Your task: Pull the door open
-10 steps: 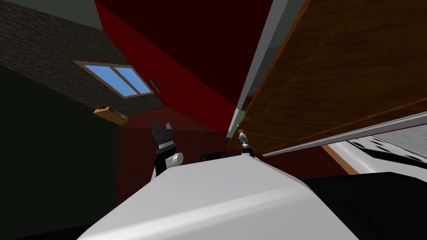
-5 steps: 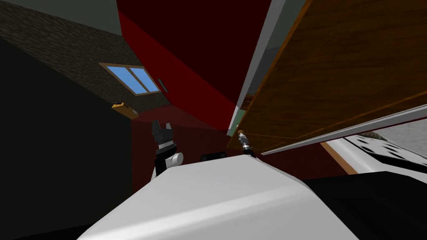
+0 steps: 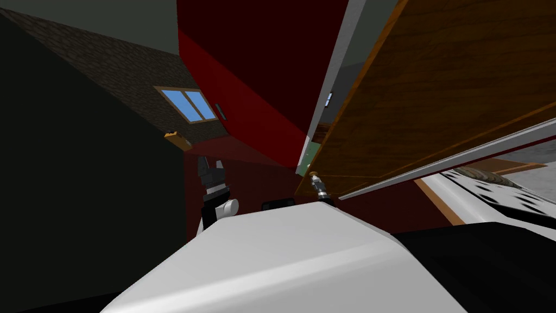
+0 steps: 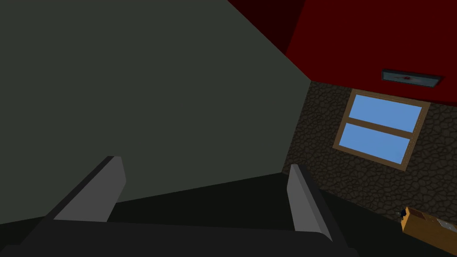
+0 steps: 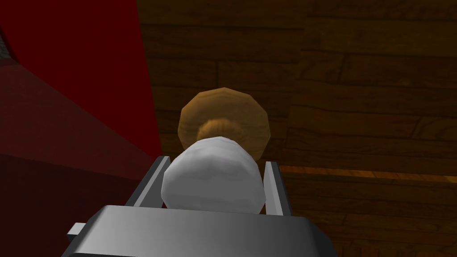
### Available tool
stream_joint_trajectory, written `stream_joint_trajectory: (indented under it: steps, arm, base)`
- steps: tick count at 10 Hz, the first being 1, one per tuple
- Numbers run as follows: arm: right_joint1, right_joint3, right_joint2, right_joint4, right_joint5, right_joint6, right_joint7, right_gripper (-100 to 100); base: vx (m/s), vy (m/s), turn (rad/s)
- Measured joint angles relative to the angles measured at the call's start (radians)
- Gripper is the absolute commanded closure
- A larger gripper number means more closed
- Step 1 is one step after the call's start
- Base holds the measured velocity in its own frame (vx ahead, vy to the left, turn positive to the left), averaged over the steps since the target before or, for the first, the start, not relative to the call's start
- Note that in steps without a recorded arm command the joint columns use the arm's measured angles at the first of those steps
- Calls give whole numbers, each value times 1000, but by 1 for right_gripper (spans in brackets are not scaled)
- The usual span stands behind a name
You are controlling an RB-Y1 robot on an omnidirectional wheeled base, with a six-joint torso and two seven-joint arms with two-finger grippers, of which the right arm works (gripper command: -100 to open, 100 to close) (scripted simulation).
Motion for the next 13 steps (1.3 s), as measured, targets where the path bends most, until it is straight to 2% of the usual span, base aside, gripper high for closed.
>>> stream_joint_trajectory:
  steps: [2, 4, 10, 13]
  arm:
    - [7, 9, -6, 2, 4, -6, -9, 100]
    - [9, 23, -20, 10, 11, -28, -29, 100]
    - [37, 75, -64, 26, 38, -95, -87, 100]
    - [43, 86, -72, 37, 43, -110, -100, 100]
  base:
    - [-183, -29, 128]
    - [-197, -51, 130]
    - [-190, -30, 106]
    - [-161, -42, 121]
